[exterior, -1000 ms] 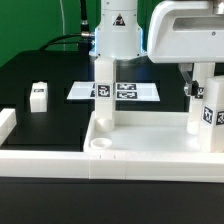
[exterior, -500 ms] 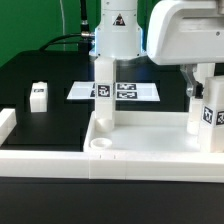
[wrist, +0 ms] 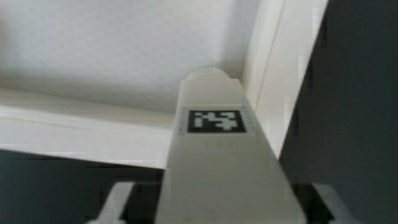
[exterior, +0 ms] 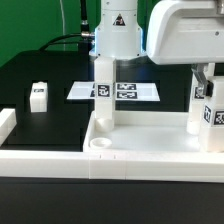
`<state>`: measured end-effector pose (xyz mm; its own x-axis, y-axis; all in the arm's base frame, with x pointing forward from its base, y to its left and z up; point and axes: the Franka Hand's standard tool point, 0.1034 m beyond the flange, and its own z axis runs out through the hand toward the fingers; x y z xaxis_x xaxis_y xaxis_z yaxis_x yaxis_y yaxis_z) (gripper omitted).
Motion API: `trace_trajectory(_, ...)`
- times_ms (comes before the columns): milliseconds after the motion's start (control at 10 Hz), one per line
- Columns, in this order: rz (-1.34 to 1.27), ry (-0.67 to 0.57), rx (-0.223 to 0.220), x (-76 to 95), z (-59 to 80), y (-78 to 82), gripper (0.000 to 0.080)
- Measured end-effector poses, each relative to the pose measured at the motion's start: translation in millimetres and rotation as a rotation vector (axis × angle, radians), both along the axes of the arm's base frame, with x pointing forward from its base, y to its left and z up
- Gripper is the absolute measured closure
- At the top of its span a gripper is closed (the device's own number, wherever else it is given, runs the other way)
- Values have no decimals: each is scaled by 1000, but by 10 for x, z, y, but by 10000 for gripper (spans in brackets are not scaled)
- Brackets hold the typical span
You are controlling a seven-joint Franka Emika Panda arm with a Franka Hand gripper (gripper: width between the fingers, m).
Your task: Assemble desk
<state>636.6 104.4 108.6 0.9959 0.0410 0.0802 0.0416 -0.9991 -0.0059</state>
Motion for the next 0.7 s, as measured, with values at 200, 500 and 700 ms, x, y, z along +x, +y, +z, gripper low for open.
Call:
trace_trajectory(200,-187,3,19,0,-1,-1,511)
trace_trajectory(500,-401,7,28,-5,-9,-87,509)
trace_trajectory(700,-518,9,29,-10,-10,-161,509)
